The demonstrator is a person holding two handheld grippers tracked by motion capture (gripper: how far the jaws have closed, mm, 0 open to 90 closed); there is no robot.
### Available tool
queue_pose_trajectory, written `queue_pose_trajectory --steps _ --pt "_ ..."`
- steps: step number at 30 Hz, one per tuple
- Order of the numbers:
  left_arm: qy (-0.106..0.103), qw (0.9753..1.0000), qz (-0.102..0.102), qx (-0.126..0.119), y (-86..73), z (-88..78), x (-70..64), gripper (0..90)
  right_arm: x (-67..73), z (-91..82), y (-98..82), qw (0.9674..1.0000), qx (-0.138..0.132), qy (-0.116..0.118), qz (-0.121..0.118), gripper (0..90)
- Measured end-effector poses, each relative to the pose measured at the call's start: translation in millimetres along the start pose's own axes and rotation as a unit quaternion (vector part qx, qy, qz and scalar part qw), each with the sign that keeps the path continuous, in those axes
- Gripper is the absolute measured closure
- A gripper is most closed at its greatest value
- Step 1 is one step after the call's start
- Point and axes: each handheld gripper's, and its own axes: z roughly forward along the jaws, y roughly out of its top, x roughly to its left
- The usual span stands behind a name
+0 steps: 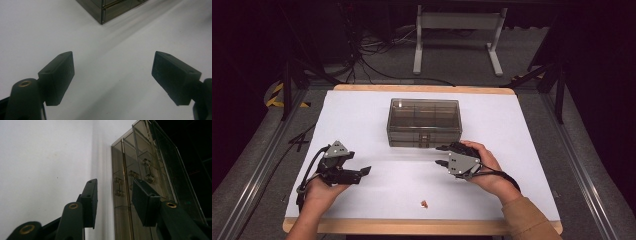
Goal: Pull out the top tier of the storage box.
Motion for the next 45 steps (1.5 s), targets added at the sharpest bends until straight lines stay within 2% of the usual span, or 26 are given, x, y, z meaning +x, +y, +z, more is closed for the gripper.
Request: queue_pose_trajectory --steps 6,7,9,12,15,19,20,25,30,31,33,40,43,45 --pt "0.000 1.0000 -0.004 0.001 -0.2 0.6 -0.6 19.3 5.7 -0.2 3.4 0.9993 0.013 -0.025 -0.026 58.8" --pt "0.001 1.0000 -0.001 0.002 0.0 0.3 -0.2 19.3 7.7 0.3 5.4 0.9981 0.024 -0.040 -0.039 59.3" --pt "-0.001 1.0000 -0.002 0.002 0.0 0.2 -0.4 19.3 8.4 0.4 6.4 0.9976 0.027 -0.047 -0.044 59.8" --pt "0.001 1.0000 0.002 0.000 -0.2 -0.2 0.1 19.7 11.4 -0.3 11.5 0.9936 0.042 -0.084 -0.063 60.0" --pt "0.002 1.0000 0.000 0.000 -0.5 0.0 0.3 19.6 14.3 0.1 15.3 0.9893 0.050 -0.109 -0.083 60.0" --pt "0.004 1.0000 0.000 -0.002 -0.6 0.0 0.0 19.7 16.4 1.4 17.2 0.9856 0.057 -0.128 -0.094 59.2" --pt "0.004 1.0000 0.000 -0.002 -0.6 0.0 0.0 19.7 16.4 1.4 17.2 0.9856 0.057 -0.128 -0.094 59.2" --pt "0.003 1.0000 0.000 -0.001 -0.6 0.9 -0.5 19.6 18.7 1.5 20.0 0.9800 0.068 -0.150 -0.111 58.4" --pt "0.003 1.0000 0.000 0.001 -0.4 0.6 -0.3 19.6 21.7 2.1 23.0 0.9754 0.078 -0.171 -0.116 59.6" --pt "0.003 1.0000 0.001 0.001 -0.5 0.6 -0.1 19.7 22.2 1.9 24.5 0.9723 0.084 -0.180 -0.123 59.9" --pt "0.003 1.0000 0.000 0.001 -0.5 0.7 -0.3 19.8 23.5 1.6 27.3 0.9686 0.092 -0.191 -0.130 59.7" --pt "0.003 1.0000 -0.001 0.001 -0.7 0.1 0.4 19.7 28.6 4.7 32.5 0.9612 0.108 -0.213 -0.139 60.3" --pt "0.004 1.0000 -0.001 -0.001 -0.8 0.2 0.6 19.8 30.0 6.5 35.4 0.9548 0.121 -0.227 -0.148 60.2" --pt "0.004 1.0000 0.000 -0.001 -0.7 0.1 0.6 19.8 30.6 8.0 36.8 0.9526 0.126 -0.233 -0.150 59.9"
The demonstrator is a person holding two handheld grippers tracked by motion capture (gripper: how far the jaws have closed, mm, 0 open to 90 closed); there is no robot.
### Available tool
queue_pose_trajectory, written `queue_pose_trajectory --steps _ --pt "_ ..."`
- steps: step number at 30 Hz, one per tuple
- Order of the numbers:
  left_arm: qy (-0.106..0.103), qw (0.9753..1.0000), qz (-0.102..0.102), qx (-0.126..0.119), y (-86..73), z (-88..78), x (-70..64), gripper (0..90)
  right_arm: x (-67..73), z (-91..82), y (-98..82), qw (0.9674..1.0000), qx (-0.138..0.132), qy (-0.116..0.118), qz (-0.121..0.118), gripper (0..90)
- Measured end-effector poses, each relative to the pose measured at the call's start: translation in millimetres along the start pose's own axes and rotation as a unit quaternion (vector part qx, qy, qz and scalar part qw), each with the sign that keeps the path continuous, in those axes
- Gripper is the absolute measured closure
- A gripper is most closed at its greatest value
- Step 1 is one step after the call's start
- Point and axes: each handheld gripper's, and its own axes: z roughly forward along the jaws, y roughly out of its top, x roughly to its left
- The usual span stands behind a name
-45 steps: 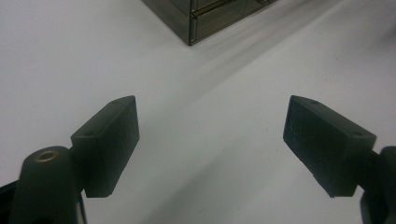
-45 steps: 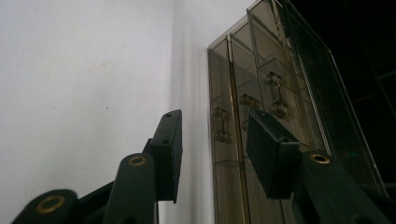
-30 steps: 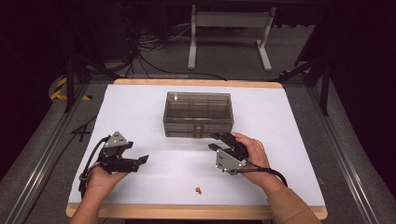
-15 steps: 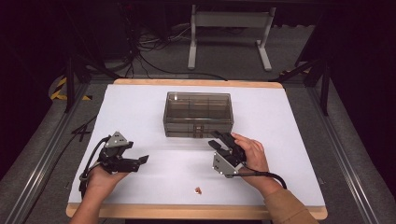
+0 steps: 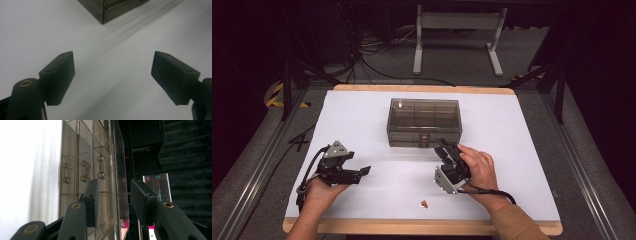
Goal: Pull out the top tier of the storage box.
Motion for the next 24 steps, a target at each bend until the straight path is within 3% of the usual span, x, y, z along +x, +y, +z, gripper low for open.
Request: queue_pose_trajectory --steps 9,18,24 --pt "0.001 1.0000 -0.004 -0.002 -0.3 -0.6 0.1 19.6 2.2 2.9 6.4 0.9989 0.025 -0.040 0.002 59.6" --pt "0.002 1.0000 -0.005 -0.002 -0.4 -0.7 0.2 19.6 6.7 8.6 16.1 0.9973 0.042 -0.058 0.014 59.6" --pt "0.001 1.0000 -0.005 -0.004 -0.5 -1.5 0.2 19.6 8.1 14.7 24.8 0.9962 0.055 -0.067 0.010 60.1"
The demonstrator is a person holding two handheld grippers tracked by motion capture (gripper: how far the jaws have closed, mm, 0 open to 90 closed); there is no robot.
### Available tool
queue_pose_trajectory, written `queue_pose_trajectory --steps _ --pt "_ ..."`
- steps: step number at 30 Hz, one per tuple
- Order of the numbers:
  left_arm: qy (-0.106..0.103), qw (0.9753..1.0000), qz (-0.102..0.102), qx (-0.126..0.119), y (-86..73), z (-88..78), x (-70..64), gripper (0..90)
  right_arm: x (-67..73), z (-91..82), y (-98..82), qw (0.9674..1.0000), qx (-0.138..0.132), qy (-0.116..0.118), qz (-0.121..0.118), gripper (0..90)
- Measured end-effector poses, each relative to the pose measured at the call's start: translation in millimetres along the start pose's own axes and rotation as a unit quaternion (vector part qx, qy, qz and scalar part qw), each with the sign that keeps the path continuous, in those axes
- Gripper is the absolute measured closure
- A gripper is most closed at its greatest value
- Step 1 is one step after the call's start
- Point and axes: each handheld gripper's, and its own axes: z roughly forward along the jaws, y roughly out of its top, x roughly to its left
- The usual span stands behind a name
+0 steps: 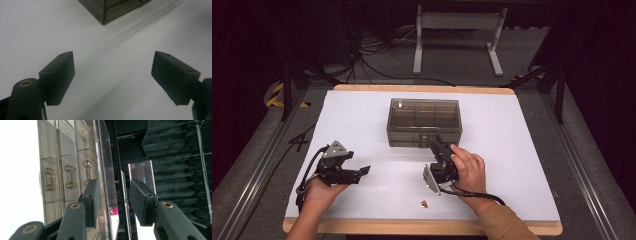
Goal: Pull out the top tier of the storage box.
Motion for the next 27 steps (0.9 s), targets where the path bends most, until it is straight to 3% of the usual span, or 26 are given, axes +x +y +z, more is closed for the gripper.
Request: queue_pose_trajectory --steps 21,27 --pt "0.003 1.0000 0.003 -0.001 0.0 -0.9 1.5 19.7 11.7 28.9 15.2 0.9982 0.054 0.013 -0.022 63.4" --pt "0.001 1.0000 0.001 0.003 -0.1 -0.6 1.3 19.5 14.5 34.9 17.8 0.9980 0.058 0.020 -0.010 65.5"
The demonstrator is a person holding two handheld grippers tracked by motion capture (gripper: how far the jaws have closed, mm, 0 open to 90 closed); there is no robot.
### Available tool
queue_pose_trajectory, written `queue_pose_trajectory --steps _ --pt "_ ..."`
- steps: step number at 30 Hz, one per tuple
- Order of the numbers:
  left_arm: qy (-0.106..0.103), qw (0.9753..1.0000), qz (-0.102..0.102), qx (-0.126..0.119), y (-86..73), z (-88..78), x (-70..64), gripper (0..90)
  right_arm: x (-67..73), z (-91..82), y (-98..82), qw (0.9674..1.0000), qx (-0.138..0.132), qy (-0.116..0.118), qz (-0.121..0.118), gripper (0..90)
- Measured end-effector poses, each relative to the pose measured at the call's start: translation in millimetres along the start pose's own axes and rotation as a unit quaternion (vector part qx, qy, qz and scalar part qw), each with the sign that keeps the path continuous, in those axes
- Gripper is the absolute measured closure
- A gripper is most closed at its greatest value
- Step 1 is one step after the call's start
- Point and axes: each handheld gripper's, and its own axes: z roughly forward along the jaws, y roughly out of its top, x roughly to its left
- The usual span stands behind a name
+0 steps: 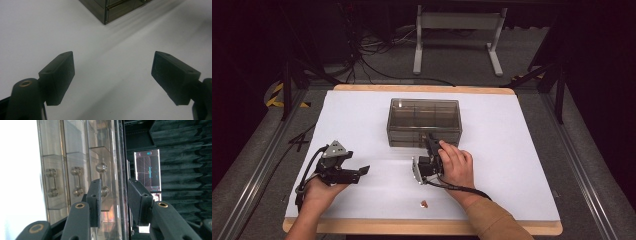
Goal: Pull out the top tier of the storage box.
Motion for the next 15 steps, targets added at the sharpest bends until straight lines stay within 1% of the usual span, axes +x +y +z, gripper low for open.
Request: queue_pose_trajectory --steps 2,3,6,7,9,15 --pt "0.000 1.0000 -0.001 -0.003 -0.1 -0.3 0.4 19.5 1.4 0.6 0.7 1.0000 0.001 0.001 -0.007 66.7" --pt "0.002 1.0000 0.002 -0.004 0.0 -0.3 1.0 19.5 2.4 0.8 0.8 1.0000 0.003 0.001 -0.006 67.7" --pt "0.000 1.0000 -0.001 -0.003 -0.2 -0.4 0.8 19.6 4.0 2.4 1.1 0.9999 0.009 0.005 -0.013 70.5" --pt "0.001 1.0000 0.002 -0.003 0.0 -0.5 1.0 19.5 4.2 3.4 1.1 0.9998 0.012 0.007 -0.016 71.2" --pt "0.002 1.0000 0.002 -0.003 0.0 -0.1 0.7 19.5 4.4 4.7 1.1 0.9997 0.014 0.010 -0.015 71.7" --pt "0.001 1.0000 0.002 0.000 0.1 0.4 0.6 19.5 7.1 7.7 2.0 0.9993 0.024 0.004 -0.030 77.1"
